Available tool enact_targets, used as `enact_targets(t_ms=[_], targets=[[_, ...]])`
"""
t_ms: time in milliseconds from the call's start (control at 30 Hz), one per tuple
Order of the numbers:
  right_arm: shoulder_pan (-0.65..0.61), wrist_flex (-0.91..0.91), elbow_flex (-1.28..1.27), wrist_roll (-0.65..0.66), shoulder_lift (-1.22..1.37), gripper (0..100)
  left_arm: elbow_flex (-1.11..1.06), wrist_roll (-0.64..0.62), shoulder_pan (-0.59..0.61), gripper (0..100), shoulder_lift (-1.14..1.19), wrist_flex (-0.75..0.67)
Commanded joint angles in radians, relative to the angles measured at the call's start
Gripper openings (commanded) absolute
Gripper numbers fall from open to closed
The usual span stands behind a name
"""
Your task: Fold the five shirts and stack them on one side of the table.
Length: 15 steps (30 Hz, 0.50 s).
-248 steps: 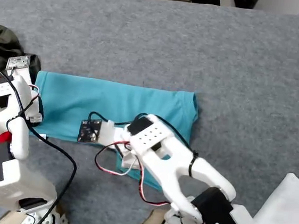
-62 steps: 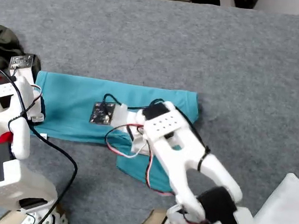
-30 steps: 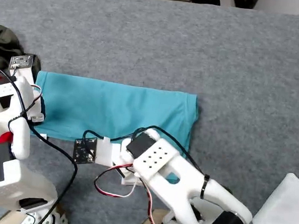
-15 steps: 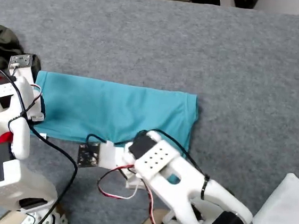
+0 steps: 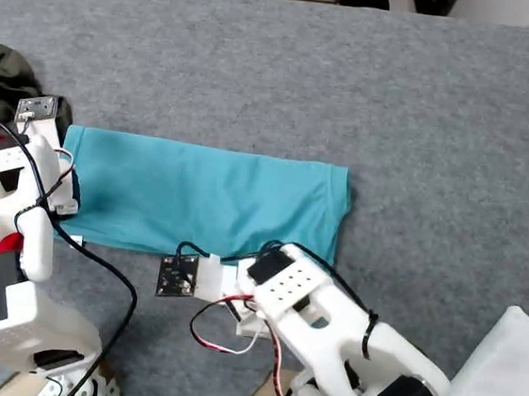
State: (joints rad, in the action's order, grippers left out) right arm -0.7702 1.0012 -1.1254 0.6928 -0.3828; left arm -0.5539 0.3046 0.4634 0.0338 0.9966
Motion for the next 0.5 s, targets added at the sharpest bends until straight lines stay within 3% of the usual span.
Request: enact_targets(t_ms=[0,100,467], targets=[[0.03,-0.008,0.025,0.006,0.091,24.9,0.002,-0.005,-0.005,2,-0.042,-0.006],[-0.03,-0.005,0.041,0.005,0.134,22.0,0.002,-0.005,-0.003,2,-0.042,-0.006],[-0.028,0.002,0.045,-0.003,0.137,1.8,0.002,-0.005,-0.006,2,-0.041,-0.005]])
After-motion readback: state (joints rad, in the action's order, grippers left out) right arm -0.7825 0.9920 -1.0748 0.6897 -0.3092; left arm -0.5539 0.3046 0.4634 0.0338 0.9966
